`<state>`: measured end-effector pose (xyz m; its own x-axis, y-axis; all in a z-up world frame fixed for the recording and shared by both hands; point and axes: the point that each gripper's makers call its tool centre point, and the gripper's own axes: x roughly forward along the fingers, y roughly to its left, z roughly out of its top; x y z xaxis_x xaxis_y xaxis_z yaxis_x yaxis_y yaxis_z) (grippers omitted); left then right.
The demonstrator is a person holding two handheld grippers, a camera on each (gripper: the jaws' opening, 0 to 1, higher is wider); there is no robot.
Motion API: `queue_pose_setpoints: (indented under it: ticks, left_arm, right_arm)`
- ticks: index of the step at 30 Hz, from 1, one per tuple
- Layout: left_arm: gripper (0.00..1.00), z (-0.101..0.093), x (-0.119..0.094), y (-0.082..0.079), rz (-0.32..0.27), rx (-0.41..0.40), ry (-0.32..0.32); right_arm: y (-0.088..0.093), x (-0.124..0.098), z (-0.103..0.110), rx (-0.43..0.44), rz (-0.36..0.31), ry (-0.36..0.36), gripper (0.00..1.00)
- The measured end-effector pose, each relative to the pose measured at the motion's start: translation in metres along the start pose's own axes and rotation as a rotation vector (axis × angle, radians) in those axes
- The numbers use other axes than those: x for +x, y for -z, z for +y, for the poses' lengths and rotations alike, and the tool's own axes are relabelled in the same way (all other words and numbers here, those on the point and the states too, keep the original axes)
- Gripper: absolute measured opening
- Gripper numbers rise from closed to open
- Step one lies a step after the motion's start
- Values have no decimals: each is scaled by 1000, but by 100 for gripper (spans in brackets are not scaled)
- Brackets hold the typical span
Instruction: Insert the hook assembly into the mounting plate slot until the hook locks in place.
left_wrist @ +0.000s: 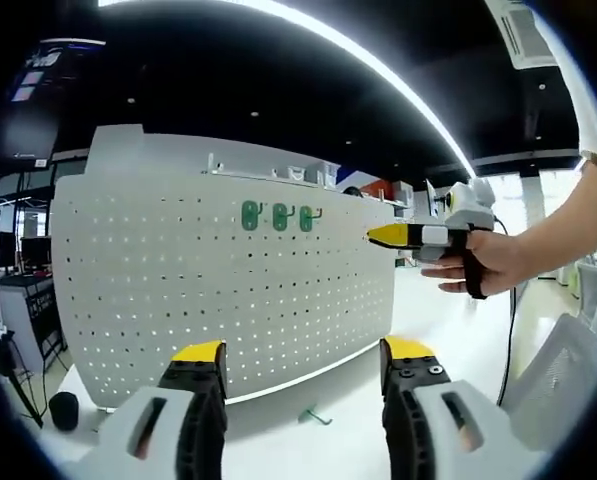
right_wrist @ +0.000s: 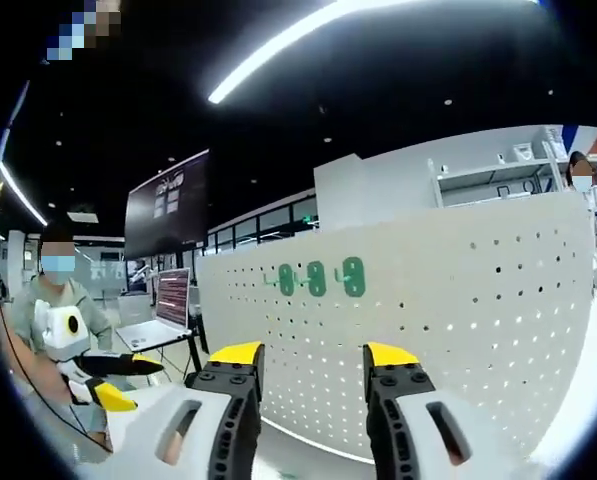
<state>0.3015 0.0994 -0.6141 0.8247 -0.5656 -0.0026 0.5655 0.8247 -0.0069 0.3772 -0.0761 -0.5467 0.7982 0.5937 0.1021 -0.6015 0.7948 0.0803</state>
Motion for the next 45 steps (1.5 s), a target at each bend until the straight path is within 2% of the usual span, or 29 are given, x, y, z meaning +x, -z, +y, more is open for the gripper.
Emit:
queue_pose_setpoints:
  ticks: [16, 24, 30, 32, 45]
  left_arm:
    - [66, -1, 0, -3, 6, 15, 15]
    - [68, -3, -2, -2, 7, 11, 17]
    - [68, -1, -5, 0, 10, 4, 13]
    - [68, 0, -7, -1, 7, -20, 9]
    - [68, 2, -11, 2, 18, -4, 2]
  right_arm:
    - [23, -46, 3, 10, 28, -3, 45]
    - [31, -67, 3, 17, 34, 21, 45]
    - [42, -79, 6, 23, 49, 23, 46]
    - [44, -82, 8, 27, 51, 19, 46]
    - [61, -101, 17, 48, 82, 14, 46]
